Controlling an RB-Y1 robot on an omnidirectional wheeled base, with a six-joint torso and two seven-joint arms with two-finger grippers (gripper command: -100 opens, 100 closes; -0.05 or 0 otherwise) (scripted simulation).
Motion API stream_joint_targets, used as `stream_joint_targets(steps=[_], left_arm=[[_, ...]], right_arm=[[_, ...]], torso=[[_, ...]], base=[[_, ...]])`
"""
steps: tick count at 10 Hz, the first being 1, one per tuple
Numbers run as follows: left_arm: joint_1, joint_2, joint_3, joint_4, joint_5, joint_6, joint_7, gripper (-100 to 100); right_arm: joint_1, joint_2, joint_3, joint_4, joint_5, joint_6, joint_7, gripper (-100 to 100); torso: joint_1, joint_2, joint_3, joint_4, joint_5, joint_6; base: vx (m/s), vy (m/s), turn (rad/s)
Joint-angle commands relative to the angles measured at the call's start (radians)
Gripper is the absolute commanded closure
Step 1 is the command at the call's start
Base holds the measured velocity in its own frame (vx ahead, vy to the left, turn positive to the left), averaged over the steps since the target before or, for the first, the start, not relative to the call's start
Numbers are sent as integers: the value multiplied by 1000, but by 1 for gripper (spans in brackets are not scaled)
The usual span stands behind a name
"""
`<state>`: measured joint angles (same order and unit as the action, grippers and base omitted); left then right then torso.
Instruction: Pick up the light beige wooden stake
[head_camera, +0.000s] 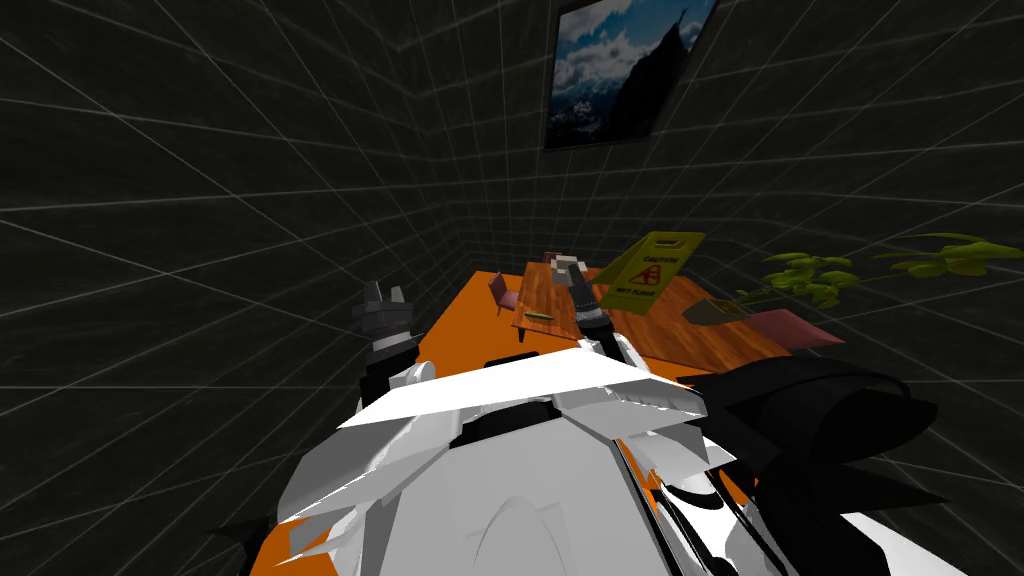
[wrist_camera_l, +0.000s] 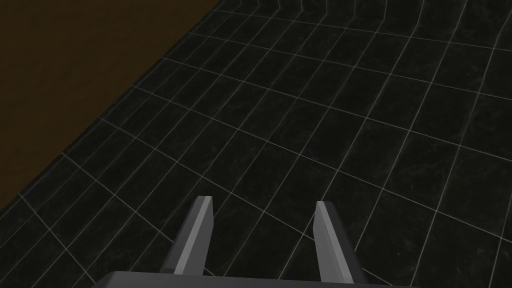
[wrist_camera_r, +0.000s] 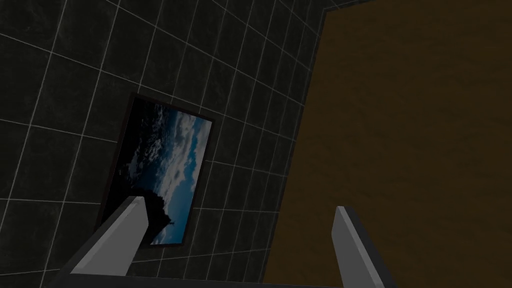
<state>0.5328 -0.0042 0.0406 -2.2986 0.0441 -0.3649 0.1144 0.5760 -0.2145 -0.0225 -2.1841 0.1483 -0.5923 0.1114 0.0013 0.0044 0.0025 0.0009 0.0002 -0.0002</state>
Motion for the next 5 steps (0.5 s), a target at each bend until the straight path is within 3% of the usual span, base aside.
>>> stream_joint_targets(steps=[1, 2, 4, 5], left_arm=[[0, 0, 0, 0, 0, 0, 0, 0], [0, 0, 0, 0, 0, 0, 0, 0], [0, 0, 0, 0, 0, 0, 0, 0], [0, 0, 0, 0, 0, 0, 0, 0]], right_arm=[[25, -50, -1, 50, 27, -2, -5, -100], [33, -80, 2, 79, 48, -2, -6, -100], [33, -81, 2, 92, 48, -2, -6, -100], [39, -110, 6, 133, 72, -2, -7, -100]], torso=[[0, 0, 0, 0, 0, 0], [1, 0, 0, 0, 0, 0], [2, -1, 0, 0, 0, 0], [0, -2, -1, 0, 0, 0]], base=[[-71, 44, 113], [-69, 64, 111], [-32, 35, 19], [-19, 21, 103]])
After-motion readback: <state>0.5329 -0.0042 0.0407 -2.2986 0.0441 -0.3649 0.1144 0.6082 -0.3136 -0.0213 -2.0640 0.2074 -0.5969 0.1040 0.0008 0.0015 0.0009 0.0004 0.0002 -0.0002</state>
